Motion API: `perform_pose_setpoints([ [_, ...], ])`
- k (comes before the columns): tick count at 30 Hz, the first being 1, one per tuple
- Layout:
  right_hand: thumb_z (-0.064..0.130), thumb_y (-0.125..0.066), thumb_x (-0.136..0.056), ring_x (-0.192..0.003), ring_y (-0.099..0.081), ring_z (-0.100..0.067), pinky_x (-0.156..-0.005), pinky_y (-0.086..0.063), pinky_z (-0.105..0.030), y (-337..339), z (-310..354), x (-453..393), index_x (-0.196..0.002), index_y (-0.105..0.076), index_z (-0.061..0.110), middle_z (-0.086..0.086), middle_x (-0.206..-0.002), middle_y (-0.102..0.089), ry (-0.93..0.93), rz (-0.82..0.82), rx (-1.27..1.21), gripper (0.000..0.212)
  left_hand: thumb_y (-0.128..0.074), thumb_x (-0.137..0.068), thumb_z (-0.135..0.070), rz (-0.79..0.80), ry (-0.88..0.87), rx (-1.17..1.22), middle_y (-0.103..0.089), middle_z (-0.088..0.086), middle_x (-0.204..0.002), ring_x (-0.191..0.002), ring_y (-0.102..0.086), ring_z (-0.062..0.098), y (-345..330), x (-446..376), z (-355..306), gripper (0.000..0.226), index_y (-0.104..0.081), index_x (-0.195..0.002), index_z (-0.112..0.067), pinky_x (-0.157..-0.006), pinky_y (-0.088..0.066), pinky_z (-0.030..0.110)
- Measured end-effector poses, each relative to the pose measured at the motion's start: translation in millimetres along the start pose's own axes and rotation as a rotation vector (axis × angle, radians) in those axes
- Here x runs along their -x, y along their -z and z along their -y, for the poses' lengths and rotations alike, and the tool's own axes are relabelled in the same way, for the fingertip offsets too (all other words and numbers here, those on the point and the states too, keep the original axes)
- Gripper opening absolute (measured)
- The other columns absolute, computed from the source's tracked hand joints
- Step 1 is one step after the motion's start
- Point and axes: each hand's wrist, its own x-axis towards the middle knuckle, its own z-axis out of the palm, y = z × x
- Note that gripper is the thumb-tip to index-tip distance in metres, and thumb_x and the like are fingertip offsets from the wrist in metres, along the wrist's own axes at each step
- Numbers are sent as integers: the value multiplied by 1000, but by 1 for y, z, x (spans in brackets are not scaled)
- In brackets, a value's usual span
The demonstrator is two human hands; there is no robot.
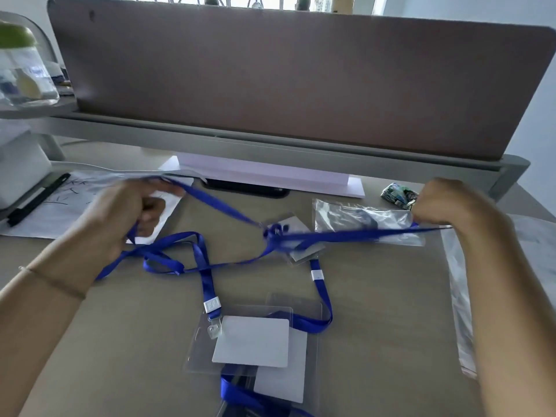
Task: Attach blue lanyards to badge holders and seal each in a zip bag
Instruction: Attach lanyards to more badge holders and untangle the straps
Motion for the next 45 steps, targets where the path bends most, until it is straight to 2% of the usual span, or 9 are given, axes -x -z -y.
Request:
perform_pose_setpoints([
  [3,22,-69,-65,-65,-65,-26,-65,-51,-27,5,12,12,-76,-73,13,-8,-75,-73,22,79,-150,15,-50,-97,-16,225,-4,-726,-53,-3,-45,-43,-43,12,-3,3,9,27,-73,-85,-25,-50,-34,26],
  [6,21,-69,-69,-82,-69,-26,-82,-59,-36,5,32,21,-91,-76,18,-5,-90,-75,122,68,-114,23,-66,-78,-55,274,-40,-1223,-69,-11,-93,-89,-63,13,-9,15,5,35,-65,-107,-37,-81,-51,32],
  [10,12,-61,-73,-88,-67,-30,-81,-58,-38,3,73,42,-87,-77,19,-6,-92,-75,311,-148,-149,22,-68,-85,-37,95,-443,-884,-67,-13,-116,-111,-61,13,-67,25,-5,35,-63,-119,-39,-94,-50,36],
  [20,13,-72,-78,-76,-65,-24,-69,-56,-38,-32,146,75,-78,-70,19,-3,-81,-70,702,81,-189,7,-68,-84,-18,152,-470,-773,-69,-14,-83,-78,-62,8,-112,-2,38,17,-73,-91,-33,-65,-45,24],
  [27,-2,-59,-82,-74,-67,-19,-68,-53,-37,-8,121,65,-86,-78,27,3,-75,-75,701,225,-403,35,-55,-96,-10,255,-243,-132,-72,4,-84,-79,-65,15,-95,-11,13,15,-65,-85,-9,-77,-49,34],
  [34,-9,-39,-78,-53,-52,-20,-58,-45,-31,13,103,61,-56,-59,9,-6,-53,-57,544,220,-865,35,-51,-102,-22,291,6,287,-74,12,-79,-59,-65,18,-92,-2,2,22,-59,-86,-10,-61,-43,33],
  [38,-3,-41,-83,-52,-46,-21,-50,-39,-26,17,93,62,-62,-69,6,-10,-54,-57,417,342,-323,36,-57,-100,-31,319,0,230,-76,17,-87,-68,-65,24,-91,3,-5,25,-58,-88,-9,-53,-38,27],
  [41,15,-50,-90,-70,-57,-27,-65,-47,-32,18,94,70,-71,-65,8,-9,-70,-61,344,128,111,26,-57,-99,-31,310,-38,225,-76,12,-84,-63,-63,19,-90,4,-10,25,-64,-86,-11,-50,-36,24],
  [45,48,-52,-98,-77,-69,-24,-74,-54,-39,16,118,83,-89,-76,12,-4,-79,-75,550,144,-640,44,-57,-99,-26,382,-91,272,-70,12,-77,-66,-62,23,-92,9,-14,25,-60,-92,-2,-57,-39,29],
])
